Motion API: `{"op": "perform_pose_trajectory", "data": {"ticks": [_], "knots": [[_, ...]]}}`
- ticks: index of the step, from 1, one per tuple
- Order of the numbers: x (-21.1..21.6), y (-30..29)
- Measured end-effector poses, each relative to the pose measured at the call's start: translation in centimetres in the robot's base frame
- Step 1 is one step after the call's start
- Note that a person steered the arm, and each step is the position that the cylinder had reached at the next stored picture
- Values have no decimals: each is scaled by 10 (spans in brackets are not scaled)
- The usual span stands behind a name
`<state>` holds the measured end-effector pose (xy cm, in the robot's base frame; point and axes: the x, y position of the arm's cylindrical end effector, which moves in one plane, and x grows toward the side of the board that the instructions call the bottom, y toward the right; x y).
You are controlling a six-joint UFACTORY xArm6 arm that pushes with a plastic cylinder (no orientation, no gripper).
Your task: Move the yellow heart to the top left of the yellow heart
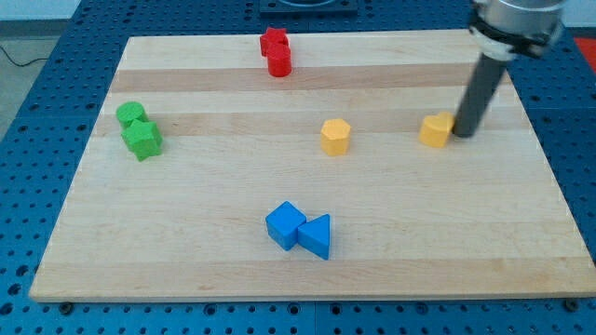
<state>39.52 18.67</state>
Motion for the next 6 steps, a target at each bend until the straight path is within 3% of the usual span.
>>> {"op": "perform_pose_trajectory", "data": {"ticks": [1,3,4,6], "knots": [[-17,-55],[5,12],[21,15],[14,-75]]}}
